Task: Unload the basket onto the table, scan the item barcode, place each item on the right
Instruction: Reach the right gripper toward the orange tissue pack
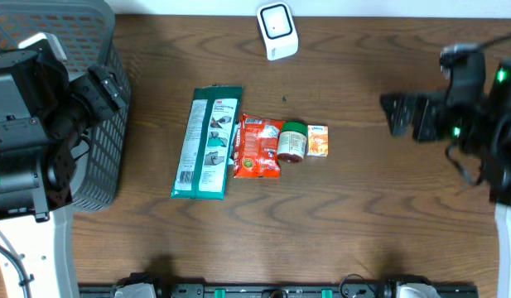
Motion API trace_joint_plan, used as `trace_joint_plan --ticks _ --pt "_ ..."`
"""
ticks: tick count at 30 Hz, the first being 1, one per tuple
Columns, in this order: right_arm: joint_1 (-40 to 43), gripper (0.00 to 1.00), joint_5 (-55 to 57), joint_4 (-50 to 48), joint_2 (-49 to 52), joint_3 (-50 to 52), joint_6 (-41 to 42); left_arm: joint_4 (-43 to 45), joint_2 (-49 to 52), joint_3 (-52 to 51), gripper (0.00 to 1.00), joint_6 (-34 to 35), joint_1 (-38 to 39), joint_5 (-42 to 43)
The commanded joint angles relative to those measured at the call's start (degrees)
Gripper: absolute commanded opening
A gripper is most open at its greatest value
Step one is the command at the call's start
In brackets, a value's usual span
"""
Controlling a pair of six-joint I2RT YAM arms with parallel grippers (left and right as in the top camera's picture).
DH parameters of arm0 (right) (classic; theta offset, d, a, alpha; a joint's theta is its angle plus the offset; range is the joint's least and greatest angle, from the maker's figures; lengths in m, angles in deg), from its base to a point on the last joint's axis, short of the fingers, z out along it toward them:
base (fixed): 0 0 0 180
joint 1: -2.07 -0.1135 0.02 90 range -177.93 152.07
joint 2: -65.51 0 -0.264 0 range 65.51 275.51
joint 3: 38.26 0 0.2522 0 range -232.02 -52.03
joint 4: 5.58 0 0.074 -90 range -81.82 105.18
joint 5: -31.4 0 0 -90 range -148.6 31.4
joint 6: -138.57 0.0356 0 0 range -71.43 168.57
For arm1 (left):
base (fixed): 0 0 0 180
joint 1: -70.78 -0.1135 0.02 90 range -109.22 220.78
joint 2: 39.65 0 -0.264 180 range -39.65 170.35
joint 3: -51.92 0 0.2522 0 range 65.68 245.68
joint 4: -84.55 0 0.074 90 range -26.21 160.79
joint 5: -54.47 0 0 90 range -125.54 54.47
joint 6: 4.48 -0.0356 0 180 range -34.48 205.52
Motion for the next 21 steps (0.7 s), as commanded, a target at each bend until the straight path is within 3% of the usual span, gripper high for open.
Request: trace_joint_plan --ticks 1,3,7,10,15,21 --pt "-0.22 0.99 -11.39 2.67 2.89 -1.97 4.66 -0.13 0.11 0.00 0.85 -0.50 -0.24 0.35" --pt "-0.24 0.99 -16.50 2.14 3.93 -1.97 3.96 -0.13 0.11 0.00 0.85 -0.50 -0.24 0.35" --pt "-2.27 0.45 -10.19 2.97 6.69 -1.97 7.56 -0.13 0.11 0.00 0.85 -0.50 -0.24 0.35" --pt "-7.34 0.29 -0.44 4.96 9.66 -1.95 8.94 -0.13 0.11 0.00 0.85 -0.50 -0.24 0.35" --pt "-14.62 0.37 9.86 7.15 16.74 -1.97 11.08 -0.13 0.11 0.00 0.85 -0.50 -0.24 0.35" --pt "-15.39 0.28 11.04 7.08 26.25 -1.97 12.57 -0.13 0.11 0.00 0.85 -0.50 -0.24 0.35"
